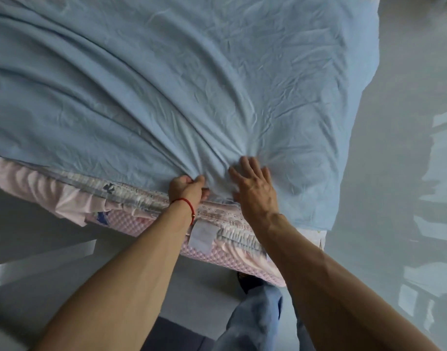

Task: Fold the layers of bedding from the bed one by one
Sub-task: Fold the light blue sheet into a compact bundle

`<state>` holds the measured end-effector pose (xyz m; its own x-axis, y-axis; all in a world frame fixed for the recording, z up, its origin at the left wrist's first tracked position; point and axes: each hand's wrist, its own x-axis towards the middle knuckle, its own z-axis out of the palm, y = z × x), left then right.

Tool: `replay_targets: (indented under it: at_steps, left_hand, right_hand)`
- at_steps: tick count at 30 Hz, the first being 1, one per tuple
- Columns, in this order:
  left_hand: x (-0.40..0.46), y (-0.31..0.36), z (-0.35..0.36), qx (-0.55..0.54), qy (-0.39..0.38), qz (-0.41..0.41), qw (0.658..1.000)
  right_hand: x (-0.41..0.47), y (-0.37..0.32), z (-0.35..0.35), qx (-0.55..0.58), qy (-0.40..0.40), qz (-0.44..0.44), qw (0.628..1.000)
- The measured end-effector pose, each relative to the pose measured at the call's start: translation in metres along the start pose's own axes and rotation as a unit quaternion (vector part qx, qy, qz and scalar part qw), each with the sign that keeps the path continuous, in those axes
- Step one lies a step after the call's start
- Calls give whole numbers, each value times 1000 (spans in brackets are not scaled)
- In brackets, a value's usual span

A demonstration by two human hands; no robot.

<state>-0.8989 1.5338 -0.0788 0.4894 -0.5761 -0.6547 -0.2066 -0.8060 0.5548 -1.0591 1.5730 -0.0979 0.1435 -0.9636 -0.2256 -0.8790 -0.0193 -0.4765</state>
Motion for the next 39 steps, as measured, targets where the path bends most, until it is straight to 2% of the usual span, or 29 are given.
replay_targets:
  at_steps: [6,11,17,21,27,31,36,39]
  left_hand:
    - [6,15,0,-5,-40,-60,997]
    - [17,15,1,-6,-76,-92,993]
    - [36,10,5,61,-119,-83,988]
    - [41,6,-5,15,-190,-119,974]
    - [51,23,-28,-58,-306,-198,929]
    - [58,42,-54,-140,-288,-221,921]
    - [93,85,-81,-187,-231,-166,940]
    - [121,110,-93,-215,-202,-142,945]
  right_hand:
    - [14,-8,-4,-8,-84,25,996]
    - [13,-8,2,-12,-91,47,995]
    - [19,-24,19,-32,-41,103,993]
    - [21,-17,29,-39,8,87,995]
    - [19,-15,36,-48,48,89,994]
    - [16,-11,34,-42,54,83,994]
    - [13,-13,35,-27,76,62,995]
    - [12,-18,23,-27,39,85,995]
